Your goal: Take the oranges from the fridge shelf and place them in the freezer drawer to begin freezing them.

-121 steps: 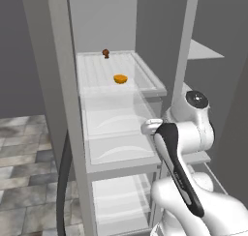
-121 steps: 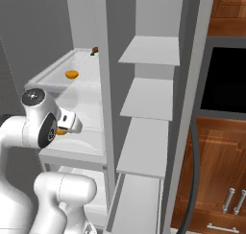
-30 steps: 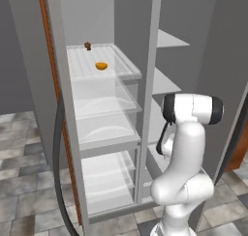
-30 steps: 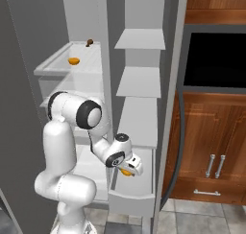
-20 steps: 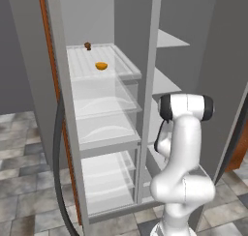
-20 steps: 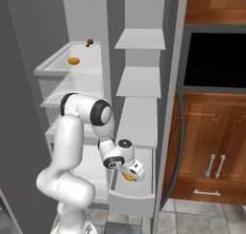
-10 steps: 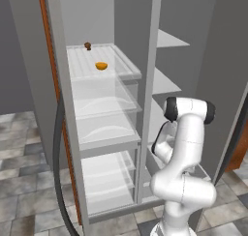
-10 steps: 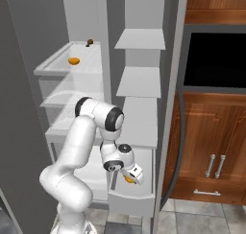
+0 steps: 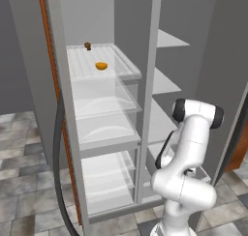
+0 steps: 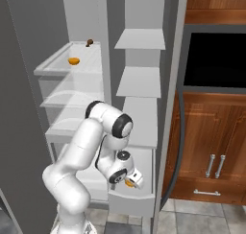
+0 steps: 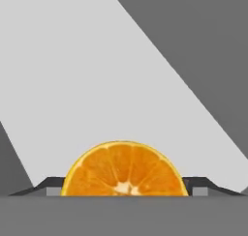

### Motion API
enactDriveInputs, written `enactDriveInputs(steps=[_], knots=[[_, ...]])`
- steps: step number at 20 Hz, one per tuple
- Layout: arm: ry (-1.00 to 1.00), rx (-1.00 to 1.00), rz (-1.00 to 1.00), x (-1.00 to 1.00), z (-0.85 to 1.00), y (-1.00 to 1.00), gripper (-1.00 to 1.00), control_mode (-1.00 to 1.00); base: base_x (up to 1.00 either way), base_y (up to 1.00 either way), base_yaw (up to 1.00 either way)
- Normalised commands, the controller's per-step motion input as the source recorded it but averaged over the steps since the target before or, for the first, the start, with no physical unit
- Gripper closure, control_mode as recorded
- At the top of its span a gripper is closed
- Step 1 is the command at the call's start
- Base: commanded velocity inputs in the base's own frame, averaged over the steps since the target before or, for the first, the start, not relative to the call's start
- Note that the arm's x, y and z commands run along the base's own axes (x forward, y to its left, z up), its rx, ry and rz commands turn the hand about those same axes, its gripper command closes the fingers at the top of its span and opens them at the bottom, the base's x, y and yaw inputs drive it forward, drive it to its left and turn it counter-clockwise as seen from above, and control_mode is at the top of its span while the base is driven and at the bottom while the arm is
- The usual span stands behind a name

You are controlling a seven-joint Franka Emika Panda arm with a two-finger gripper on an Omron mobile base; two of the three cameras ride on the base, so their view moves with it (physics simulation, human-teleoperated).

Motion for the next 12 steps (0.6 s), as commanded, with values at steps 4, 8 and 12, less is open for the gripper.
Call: enactDriveInputs(steps=[4,8,12], knots=[[0.00,0.00,-0.08,0.00,0.83,0.00,-1.00,-1.00,0.00,0.00,0.00],[-0.05,0.00,-0.09,0.00,1.00,0.16,-1.00,-1.00,0.00,0.00,0.00],[-0.07,0.00,-0.10,-0.16,1.00,0.24,-1.00,-1.00,0.00,0.00,0.00]])
